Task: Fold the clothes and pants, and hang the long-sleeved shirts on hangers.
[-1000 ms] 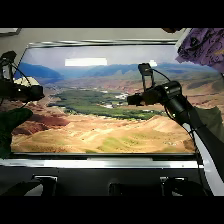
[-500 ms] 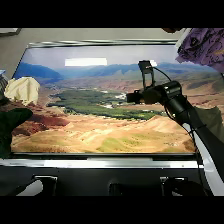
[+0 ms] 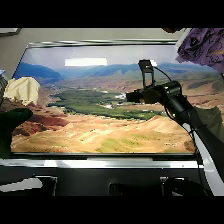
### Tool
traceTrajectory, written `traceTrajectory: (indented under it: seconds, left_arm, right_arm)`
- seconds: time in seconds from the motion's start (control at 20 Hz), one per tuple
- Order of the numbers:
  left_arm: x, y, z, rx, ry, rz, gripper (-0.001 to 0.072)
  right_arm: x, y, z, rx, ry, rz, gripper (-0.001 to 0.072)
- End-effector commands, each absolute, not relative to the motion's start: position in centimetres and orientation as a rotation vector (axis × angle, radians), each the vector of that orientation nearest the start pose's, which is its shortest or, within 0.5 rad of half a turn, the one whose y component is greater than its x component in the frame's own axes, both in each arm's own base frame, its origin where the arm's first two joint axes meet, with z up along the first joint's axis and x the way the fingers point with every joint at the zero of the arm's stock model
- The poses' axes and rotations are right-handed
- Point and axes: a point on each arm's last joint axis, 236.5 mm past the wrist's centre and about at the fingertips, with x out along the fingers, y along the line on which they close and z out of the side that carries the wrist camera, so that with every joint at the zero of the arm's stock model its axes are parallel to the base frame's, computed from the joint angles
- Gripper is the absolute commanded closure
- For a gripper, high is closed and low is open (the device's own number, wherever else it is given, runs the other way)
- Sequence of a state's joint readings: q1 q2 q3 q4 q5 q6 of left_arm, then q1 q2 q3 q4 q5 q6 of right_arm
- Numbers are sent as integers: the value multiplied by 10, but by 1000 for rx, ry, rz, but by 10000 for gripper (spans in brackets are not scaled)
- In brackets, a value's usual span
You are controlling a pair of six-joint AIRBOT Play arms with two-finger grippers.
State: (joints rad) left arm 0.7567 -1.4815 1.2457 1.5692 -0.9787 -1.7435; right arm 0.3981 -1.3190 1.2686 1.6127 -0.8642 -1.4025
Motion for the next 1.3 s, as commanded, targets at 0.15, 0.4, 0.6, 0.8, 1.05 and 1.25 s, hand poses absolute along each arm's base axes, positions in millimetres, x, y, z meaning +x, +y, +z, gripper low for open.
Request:
traceTrajectory:
  seconds: [0.15, 0.4, 0.6, 0.8, 1.05, 1.25]
  left_arm:
    - [325, 309, -95, -666, 1169, 761, 439]
    - [355, 263, -30, -583, 1125, 646, 692]
    - [408, 139, 68, -448, 977, 370, 692]
    - [413, -30, 120, -515, 948, 55, 692]
    - [379, -200, 97, -491, 1085, -211, 691]
    - [348, -273, 18, -414, 1246, -269, 687]
  right_arm:
    - [430, 189, 66, 9, 943, 309, 682]
    - [424, 181, 76, -18, 938, 298, 683]
    - [409, 147, 99, -152, 923, 238, 684]
    - [391, 117, 131, -331, 876, 227, 682]
    - [370, 103, 159, -360, 842, 230, 517]
    - [364, 103, 143, -344, 864, 232, 495]
